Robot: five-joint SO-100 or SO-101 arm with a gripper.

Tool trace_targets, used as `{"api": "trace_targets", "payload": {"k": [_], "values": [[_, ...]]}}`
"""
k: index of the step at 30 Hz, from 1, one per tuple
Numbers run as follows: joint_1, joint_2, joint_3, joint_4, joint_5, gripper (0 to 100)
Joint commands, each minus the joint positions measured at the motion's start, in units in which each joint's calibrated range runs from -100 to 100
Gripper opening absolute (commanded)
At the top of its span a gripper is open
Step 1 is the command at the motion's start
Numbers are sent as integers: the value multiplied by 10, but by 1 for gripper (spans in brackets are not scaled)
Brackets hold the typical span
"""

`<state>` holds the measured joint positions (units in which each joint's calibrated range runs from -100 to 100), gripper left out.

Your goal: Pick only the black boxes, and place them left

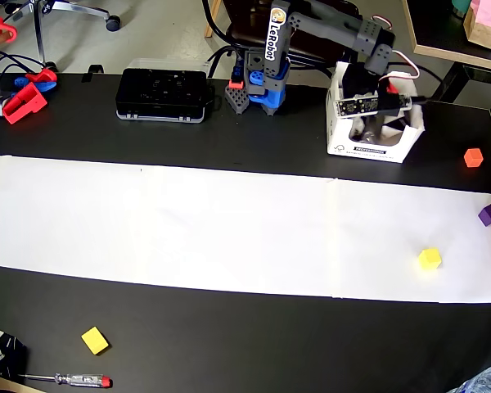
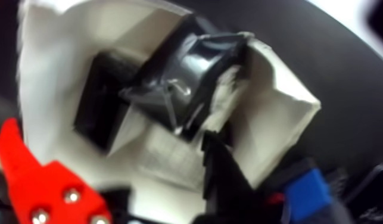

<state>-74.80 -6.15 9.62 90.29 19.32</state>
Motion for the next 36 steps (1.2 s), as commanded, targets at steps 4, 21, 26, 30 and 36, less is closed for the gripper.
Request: {"api": "trace_targets", "payload": {"k": [4,21,26,30,36], "values": [[43,-230,30,-32,96,60],[460,-628,376,-325,259,37],[550,-703,453,-410,259,16],[610,-755,494,-457,259,8],[690,-840,545,-485,259,0]]}}
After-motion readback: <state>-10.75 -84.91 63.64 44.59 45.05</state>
